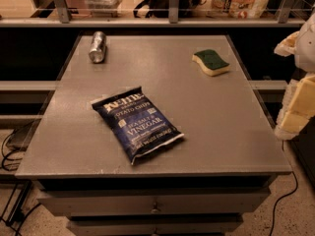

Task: Move sponge near blue chip bag

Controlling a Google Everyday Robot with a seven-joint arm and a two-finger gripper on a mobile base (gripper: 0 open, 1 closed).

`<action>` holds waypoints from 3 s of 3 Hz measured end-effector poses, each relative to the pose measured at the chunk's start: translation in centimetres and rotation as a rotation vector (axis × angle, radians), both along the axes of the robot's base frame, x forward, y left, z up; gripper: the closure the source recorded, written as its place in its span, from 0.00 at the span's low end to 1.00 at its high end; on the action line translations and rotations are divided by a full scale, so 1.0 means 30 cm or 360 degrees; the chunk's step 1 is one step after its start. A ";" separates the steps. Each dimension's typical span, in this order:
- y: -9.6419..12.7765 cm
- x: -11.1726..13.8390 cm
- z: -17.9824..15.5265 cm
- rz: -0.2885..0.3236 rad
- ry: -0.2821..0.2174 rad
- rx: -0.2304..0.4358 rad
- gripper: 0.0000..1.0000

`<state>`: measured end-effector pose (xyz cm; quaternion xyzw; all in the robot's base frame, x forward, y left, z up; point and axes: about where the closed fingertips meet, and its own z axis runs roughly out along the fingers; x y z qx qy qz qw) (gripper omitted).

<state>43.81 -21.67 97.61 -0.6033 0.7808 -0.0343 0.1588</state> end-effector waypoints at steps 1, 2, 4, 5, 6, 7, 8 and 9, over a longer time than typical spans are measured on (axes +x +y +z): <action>0.001 0.002 0.003 -0.0003 -0.0007 0.0004 0.00; -0.004 0.068 -0.003 -0.0089 -0.0009 0.0146 0.00; 0.008 0.279 0.023 -0.0254 -0.0083 0.0397 0.00; 0.057 0.385 0.065 -0.0205 -0.0152 0.0399 0.00; 0.072 0.407 0.082 -0.0189 -0.0173 0.0403 0.00; 0.076 0.419 0.084 -0.0206 -0.0188 0.0428 0.00; 0.098 0.484 0.101 -0.0299 -0.0269 0.0572 0.00; 0.132 0.585 0.076 -0.0351 -0.0270 0.0677 0.00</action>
Offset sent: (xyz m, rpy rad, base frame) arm 0.0515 -0.0064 -0.0055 0.2324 0.0100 -0.1423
